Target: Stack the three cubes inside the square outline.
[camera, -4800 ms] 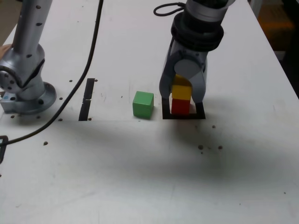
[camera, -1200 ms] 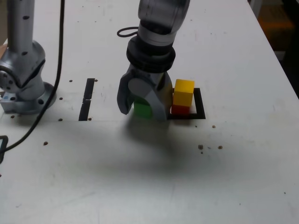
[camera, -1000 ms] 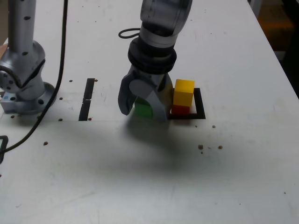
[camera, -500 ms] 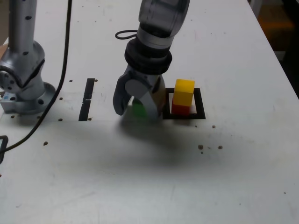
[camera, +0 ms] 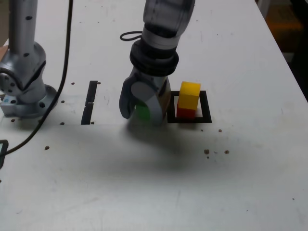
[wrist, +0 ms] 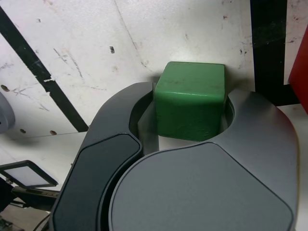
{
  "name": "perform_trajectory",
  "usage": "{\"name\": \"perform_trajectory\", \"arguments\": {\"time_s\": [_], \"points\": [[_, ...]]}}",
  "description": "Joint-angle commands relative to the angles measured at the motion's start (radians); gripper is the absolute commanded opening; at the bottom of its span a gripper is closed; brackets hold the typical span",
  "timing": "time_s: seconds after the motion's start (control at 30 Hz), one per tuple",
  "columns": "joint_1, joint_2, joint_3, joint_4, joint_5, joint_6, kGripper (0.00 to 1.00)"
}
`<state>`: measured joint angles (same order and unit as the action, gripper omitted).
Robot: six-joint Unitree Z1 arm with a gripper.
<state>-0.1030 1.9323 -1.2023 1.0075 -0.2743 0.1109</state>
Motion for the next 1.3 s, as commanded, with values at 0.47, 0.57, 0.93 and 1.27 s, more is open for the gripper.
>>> {"name": "perform_trajectory", "arguments": {"time_s": [0.47,0.57,0.93,1.27], "points": [[0.043,-0.148,-0.088,0.175,0.076,-0.082,0.21],[0.044,-0.152,-0.16,0.23,0.093,-0.097,0.21],[0.044,-0.12,-0.445,0.39,0.105,-0.14,0.19],[0.043,-0.071,-0.555,0.468,0.078,-0.162,0.19]]}}
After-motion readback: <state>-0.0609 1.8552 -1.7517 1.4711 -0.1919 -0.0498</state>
